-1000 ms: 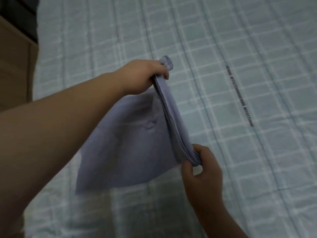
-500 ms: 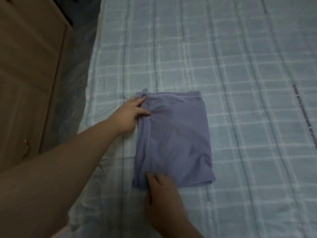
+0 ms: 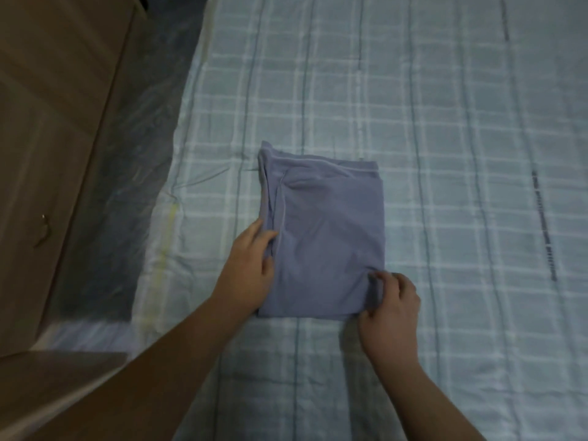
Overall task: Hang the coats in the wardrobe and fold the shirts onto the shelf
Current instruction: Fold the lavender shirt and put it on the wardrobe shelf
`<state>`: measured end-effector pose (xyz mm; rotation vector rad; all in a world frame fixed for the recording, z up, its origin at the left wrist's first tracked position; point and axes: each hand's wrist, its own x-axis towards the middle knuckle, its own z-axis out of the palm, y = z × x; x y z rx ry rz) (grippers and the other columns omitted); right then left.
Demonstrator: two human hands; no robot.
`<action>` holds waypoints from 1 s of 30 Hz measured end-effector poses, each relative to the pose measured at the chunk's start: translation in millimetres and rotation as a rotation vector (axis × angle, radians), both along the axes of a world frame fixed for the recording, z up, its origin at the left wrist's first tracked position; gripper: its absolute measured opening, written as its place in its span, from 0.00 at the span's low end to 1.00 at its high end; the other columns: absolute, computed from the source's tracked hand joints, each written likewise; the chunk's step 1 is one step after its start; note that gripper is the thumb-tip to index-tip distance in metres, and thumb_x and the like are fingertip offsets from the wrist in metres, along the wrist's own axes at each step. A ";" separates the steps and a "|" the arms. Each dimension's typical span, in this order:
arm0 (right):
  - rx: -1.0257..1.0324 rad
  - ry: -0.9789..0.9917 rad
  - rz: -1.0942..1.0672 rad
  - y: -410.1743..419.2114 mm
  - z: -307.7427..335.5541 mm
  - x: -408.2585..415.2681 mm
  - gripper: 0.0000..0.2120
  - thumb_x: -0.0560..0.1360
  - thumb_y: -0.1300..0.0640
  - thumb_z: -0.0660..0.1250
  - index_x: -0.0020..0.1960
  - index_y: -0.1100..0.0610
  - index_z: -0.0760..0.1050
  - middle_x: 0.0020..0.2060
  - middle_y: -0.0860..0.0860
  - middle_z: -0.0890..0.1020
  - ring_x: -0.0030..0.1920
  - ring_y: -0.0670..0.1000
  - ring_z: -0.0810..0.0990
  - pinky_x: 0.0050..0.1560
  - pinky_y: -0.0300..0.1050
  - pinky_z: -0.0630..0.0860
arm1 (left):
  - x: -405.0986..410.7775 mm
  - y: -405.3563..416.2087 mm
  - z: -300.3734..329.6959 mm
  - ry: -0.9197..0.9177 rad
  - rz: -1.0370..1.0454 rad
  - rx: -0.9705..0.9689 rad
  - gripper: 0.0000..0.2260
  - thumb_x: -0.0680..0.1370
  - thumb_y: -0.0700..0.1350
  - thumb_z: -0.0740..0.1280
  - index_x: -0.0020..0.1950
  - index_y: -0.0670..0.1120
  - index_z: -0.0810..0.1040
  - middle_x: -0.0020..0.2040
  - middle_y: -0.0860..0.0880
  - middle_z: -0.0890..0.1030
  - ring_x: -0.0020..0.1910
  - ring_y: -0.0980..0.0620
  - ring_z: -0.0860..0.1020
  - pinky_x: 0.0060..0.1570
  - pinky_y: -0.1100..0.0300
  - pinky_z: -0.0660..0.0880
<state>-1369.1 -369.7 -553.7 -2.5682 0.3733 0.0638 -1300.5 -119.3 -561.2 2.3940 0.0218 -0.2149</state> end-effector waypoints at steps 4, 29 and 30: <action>0.231 0.061 -0.095 -4.2 -10.4 -1.0 0.19 0.67 0.70 0.67 0.55 0.58 0.70 0.47 0.51 0.75 0.47 0.54 0.76 0.48 0.44 0.69 | -47.5 -14.5 1.1 0.061 0.212 0.023 0.22 0.75 0.40 0.69 0.69 0.41 0.71 0.69 0.40 0.71 0.67 0.44 0.70 0.68 0.58 0.63; 0.177 0.132 0.403 -110.3 -19.4 -125.2 0.23 0.69 0.73 0.64 0.60 0.57 0.78 0.51 0.56 0.78 0.51 0.55 0.77 0.52 0.33 0.64 | -210.2 -50.9 11.3 0.627 0.653 -0.592 0.11 0.81 0.43 0.65 0.56 0.35 0.77 0.52 0.36 0.82 0.43 0.43 0.85 0.39 0.56 0.82; 0.171 0.152 0.366 -111.3 -20.8 -135.9 0.22 0.69 0.73 0.64 0.59 0.56 0.78 0.51 0.56 0.79 0.50 0.55 0.78 0.51 0.33 0.64 | -220.5 -50.8 9.3 0.628 0.661 -0.607 0.10 0.80 0.42 0.66 0.55 0.35 0.77 0.51 0.36 0.82 0.44 0.43 0.85 0.40 0.56 0.82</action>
